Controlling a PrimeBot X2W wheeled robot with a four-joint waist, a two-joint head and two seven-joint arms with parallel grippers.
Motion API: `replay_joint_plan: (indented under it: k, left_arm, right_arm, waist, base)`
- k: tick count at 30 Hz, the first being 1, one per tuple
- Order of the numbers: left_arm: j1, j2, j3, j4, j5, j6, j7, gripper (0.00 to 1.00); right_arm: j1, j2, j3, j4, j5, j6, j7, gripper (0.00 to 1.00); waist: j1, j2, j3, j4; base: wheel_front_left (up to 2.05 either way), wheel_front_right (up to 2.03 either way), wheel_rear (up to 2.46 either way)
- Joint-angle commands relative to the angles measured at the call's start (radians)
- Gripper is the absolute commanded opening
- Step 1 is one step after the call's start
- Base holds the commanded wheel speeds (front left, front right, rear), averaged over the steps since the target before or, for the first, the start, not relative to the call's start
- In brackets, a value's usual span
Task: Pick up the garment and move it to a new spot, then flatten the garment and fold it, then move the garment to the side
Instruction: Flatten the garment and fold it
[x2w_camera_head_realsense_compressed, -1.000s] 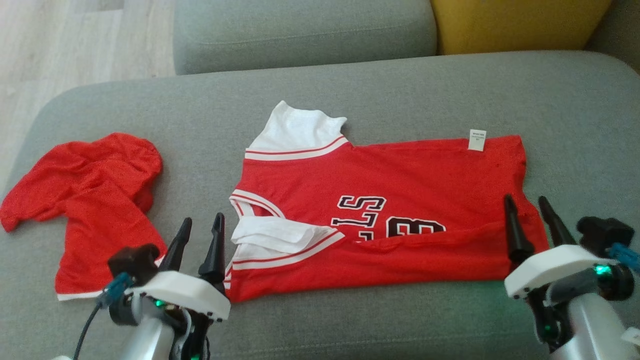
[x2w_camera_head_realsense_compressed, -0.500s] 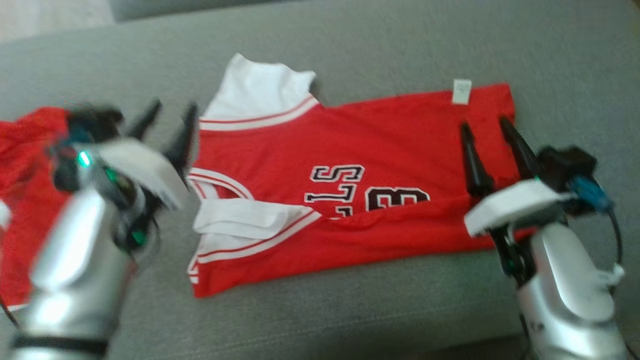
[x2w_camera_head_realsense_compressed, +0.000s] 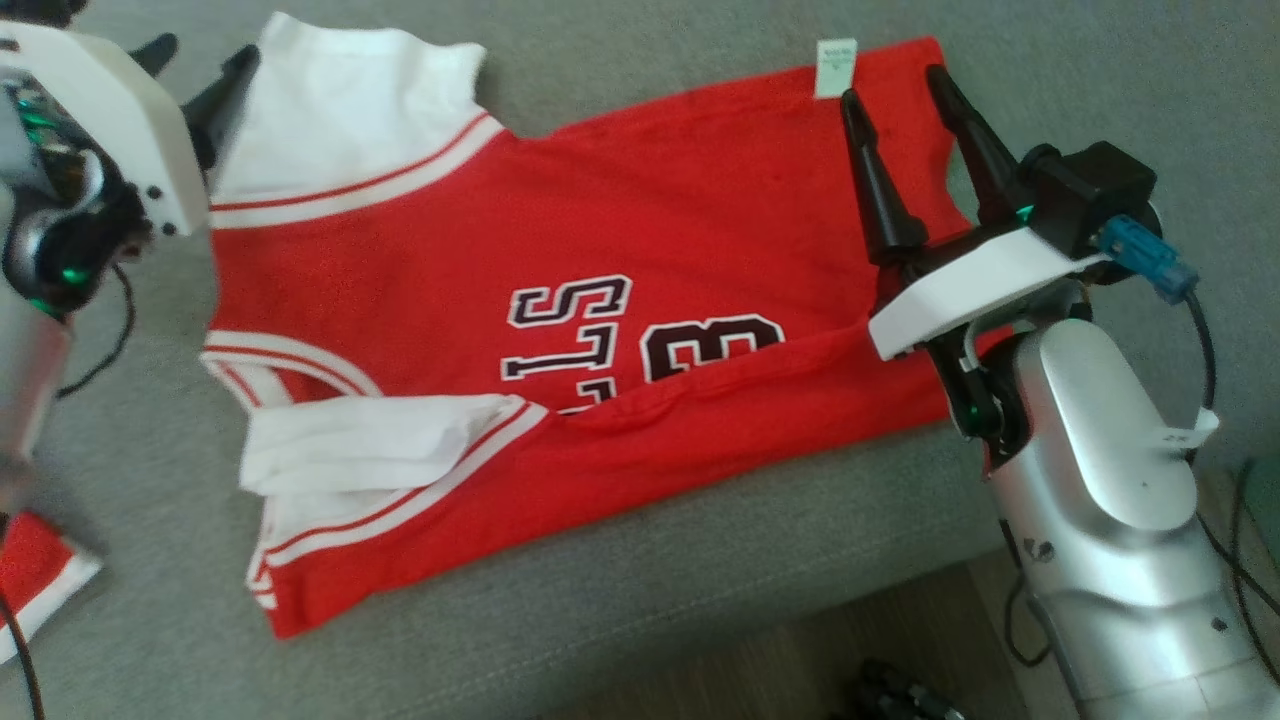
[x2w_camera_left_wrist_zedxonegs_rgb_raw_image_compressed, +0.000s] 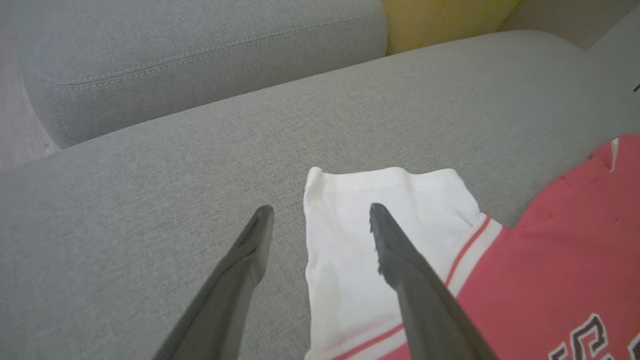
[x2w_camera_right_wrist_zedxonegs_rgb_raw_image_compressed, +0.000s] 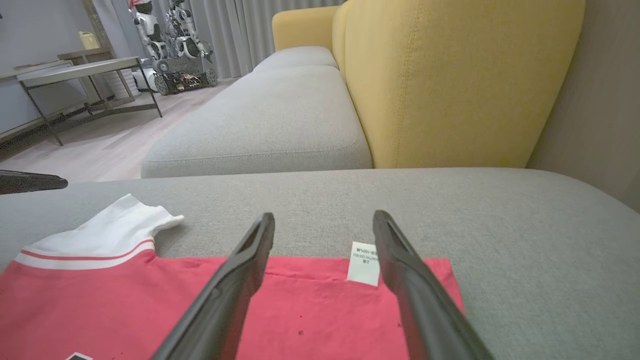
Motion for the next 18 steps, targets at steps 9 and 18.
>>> replay_joint_plan:
  k: [9, 18]
  left_arm:
    - [-0.146, 0.099, -0.080, 0.084, 0.000, -0.006, -0.044, 1.00]
    - [-0.176, 0.087, -0.176, 0.151, -0.046, -0.006, -0.078, 0.45]
  right_arm:
    - [-0.054, 0.014, 0.068, -0.034, 0.053, 0.007, -0.035, 1.00]
    - [-0.068, 0.014, 0.073, -0.031, 0.061, 0.007, -0.048, 1.00]
  waist:
    - [-0.0003, 0.0000, 0.086, -0.083]
    - [-0.0003, 0.0000, 0.105, -0.094]
  base:
    - [0.00, 0.00, 0.00]
    - [0.00, 0.00, 0.00]
